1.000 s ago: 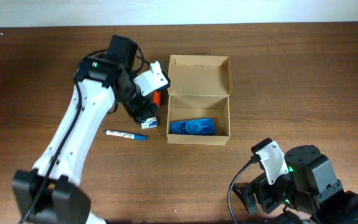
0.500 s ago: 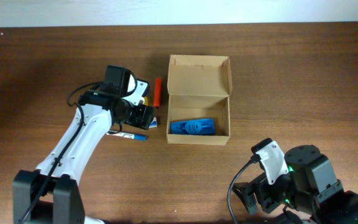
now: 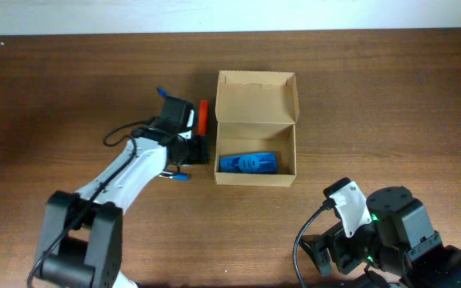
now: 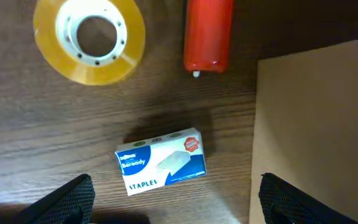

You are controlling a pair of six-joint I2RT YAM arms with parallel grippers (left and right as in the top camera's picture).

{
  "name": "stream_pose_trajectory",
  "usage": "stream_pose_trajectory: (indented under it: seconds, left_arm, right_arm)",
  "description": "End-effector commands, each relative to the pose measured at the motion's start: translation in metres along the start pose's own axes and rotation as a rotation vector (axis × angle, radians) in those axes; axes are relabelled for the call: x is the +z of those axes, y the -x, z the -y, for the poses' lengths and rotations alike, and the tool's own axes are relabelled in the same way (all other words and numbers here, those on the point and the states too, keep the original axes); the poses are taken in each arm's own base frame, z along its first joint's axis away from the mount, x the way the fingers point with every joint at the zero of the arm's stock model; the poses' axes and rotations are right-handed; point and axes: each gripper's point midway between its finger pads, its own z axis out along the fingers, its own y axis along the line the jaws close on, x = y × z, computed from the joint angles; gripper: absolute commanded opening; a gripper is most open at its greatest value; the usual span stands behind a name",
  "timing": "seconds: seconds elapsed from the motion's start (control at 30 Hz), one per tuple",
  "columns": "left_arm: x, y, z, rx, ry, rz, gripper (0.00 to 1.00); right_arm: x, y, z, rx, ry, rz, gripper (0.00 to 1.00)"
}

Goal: Pack container
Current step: 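Move the left gripper to the white staple box and grasp it, then place the white staple box into the cardboard box, open gripper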

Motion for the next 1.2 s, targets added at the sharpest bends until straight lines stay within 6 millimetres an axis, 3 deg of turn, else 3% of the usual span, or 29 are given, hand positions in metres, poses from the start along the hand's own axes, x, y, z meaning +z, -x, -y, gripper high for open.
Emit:
stream_pose_trajectory:
  seconds: [0.0, 0.1, 0.23, 0.37, 0.57, 0.63, 0.73, 1.0, 1.1, 1.17]
  left_arm:
    - [0.004, -0.002, -0.012, -0.071, 0.111, 0.021, 0.84]
    - [0.008, -0.003, -0.014, -0.074, 0.145, 0.025, 0.85]
    - [0.028, -0.009, -0.014, -0.099, 0.138, -0.009, 0.85]
    - [0.031, -0.002, -0.011, -0.1, 0.128, 0.015, 0.84]
    - [0.045, -0.011, -0.014, -0.098, 0.14, -0.022, 0.84]
    - [0.045, -0.01, -0.014, -0.098, 0.14, -0.02, 0.83]
    - [0.045, -0.01, -0.014, -0.099, 0.139, -0.02, 0.64]
    - [0.043, -0.01, -0.014, -0.114, 0.14, -0.02, 0.53]
    - [0.028, 0.001, -0.01, -0.115, 0.123, 0.025, 0.52]
    - [0.006, 0.014, -0.005, -0.113, 0.099, 0.089, 0.47]
  right_arm:
    - [-0.004, 0.004, -0.002, -0.008, 0.003, 0.018, 0.99]
    - [-0.004, 0.004, -0.002, -0.009, 0.003, 0.018, 0.99]
    - [-0.004, 0.004, -0.002, -0.008, 0.003, 0.018, 0.99]
    - [-0.004, 0.004, -0.002, -0.009, 0.003, 0.018, 0.99]
    - [-0.004, 0.004, -0.002, -0.008, 0.003, 0.018, 0.99]
    - [-0.004, 0.004, -0.002, -0.008, 0.003, 0.018, 0.99]
    - [-0.004, 0.004, -0.002, -0.008, 0.003, 0.018, 0.99]
    - [-0.004, 0.004, -0.002, -0.008, 0.003, 0.018, 0.99]
    - [-0.004, 0.004, -0.002, -0.008, 0.003, 0.018, 0.99]
    - [-0.004, 0.004, -0.002, -0.008, 0.003, 0.018, 0.99]
